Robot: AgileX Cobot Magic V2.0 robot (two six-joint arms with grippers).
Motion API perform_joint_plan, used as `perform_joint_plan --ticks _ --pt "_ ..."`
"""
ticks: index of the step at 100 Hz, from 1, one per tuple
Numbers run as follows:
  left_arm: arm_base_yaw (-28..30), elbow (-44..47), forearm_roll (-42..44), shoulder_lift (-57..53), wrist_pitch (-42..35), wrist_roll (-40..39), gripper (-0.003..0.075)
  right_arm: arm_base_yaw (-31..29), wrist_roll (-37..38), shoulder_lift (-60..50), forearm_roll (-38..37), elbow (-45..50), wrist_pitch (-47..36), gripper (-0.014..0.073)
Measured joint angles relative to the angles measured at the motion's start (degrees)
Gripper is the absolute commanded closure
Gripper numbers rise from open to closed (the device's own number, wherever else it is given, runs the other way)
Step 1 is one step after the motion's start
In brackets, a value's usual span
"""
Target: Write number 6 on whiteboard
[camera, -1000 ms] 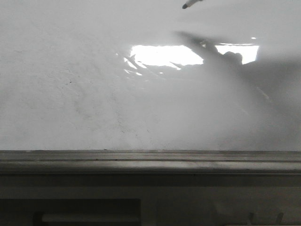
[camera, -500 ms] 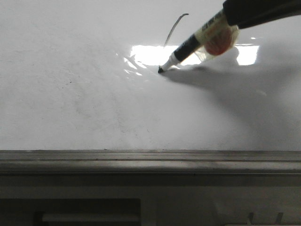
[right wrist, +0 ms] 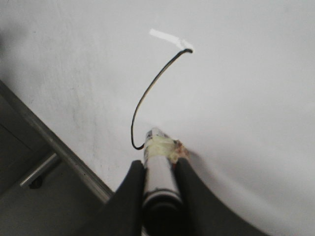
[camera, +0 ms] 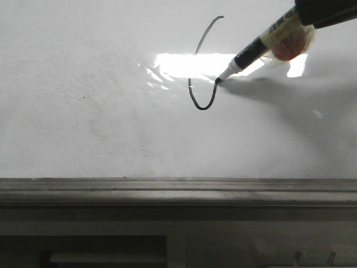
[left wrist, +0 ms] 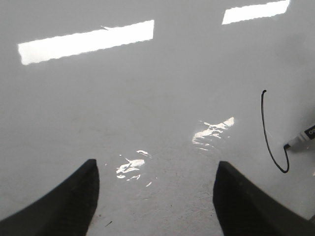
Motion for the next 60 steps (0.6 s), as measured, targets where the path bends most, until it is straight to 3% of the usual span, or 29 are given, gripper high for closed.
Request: perform_joint_plan --ticks 33,60 --pt "0.0 0.0 0.0 0.0 0.0 0.0 0.0272 1.31 -5.82 2.36 7.34 -0.86 -3.22 0.064" --pt "0.0 0.0 0.0 0.0 1.27 0.0 0.0272 2.11 -7.46 4.38 7.06 -2.49 3.7 0.064"
